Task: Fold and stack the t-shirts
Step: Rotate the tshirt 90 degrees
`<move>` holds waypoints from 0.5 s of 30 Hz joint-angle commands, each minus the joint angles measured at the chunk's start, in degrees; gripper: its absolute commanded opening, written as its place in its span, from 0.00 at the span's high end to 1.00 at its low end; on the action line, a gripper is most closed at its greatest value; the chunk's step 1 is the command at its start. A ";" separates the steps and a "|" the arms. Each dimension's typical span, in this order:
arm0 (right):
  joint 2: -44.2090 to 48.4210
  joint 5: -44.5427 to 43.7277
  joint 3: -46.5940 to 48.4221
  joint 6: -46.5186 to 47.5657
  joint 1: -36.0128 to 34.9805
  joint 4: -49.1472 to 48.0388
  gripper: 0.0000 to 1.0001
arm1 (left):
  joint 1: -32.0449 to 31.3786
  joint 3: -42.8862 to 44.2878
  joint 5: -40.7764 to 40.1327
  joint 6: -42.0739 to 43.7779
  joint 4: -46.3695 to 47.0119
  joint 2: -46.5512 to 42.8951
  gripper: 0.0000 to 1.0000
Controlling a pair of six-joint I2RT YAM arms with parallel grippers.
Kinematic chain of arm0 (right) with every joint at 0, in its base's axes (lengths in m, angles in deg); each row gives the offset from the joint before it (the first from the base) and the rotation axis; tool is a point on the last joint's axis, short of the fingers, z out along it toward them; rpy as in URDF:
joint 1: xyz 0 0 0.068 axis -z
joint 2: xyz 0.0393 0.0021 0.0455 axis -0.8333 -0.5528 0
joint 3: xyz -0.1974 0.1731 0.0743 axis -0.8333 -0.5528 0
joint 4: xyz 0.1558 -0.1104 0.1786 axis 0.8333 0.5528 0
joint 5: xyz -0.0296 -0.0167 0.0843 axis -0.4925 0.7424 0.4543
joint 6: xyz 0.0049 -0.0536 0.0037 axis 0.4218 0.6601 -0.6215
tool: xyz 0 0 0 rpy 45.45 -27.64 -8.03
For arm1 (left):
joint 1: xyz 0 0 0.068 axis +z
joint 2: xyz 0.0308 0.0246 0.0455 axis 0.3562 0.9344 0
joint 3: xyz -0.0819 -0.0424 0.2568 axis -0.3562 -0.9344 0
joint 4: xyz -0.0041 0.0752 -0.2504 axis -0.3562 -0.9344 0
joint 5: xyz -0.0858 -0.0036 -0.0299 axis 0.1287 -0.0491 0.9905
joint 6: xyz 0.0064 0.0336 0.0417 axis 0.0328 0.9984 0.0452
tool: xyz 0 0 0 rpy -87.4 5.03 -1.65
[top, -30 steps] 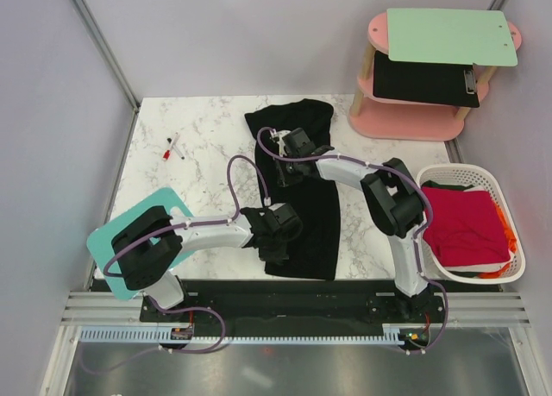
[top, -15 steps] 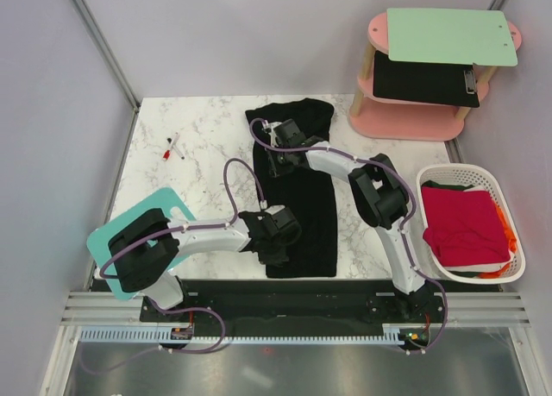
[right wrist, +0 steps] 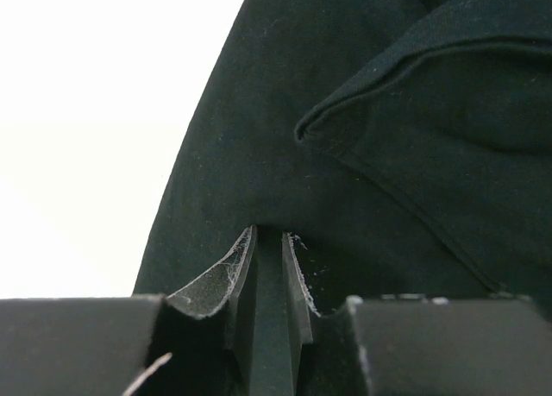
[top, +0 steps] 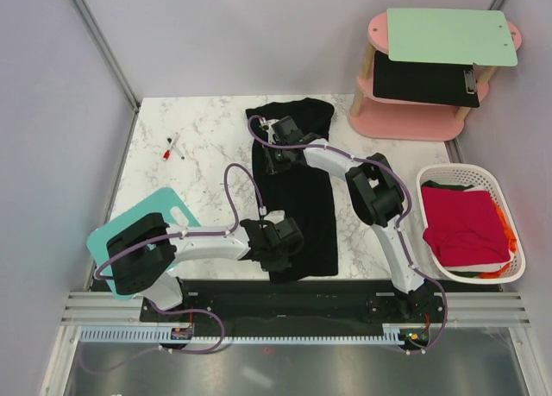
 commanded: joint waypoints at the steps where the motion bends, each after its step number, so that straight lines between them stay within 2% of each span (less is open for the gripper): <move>1: 2.95 0.37 -1.16 1.53 0.26 0.35 0.74 | -1.79 -3.01 -2.80 -3.65 -11.34 -1.45 0.98; 6: 10.16 -0.59 -3.09 1.18 0.61 0.26 0.72 | -1.79 -0.82 -5.80 -2.16 -15.91 -6.20 0.98; 11: 21.94 -3.14 -10.64 0.83 1.05 0.70 0.69 | -1.87 1.38 -9.75 0.74 -15.83 -13.93 0.97; 12: 23.87 -4.53 -12.22 0.91 1.14 0.79 0.67 | -1.87 1.65 -10.45 1.27 -15.74 -16.30 0.92; 13: 27.46 -5.16 -15.46 0.83 1.32 0.79 0.66 | -1.87 1.82 -11.77 1.97 -15.39 -17.45 0.76; 14: 29.23 -5.86 -17.23 0.74 1.41 1.05 0.55 | -1.87 1.91 -12.39 3.11 -14.95 -18.33 0.63; 15: 30.90 -6.82 -19.07 0.48 1.67 0.96 0.53 | -1.87 1.91 -12.74 3.81 -14.25 -19.39 0.47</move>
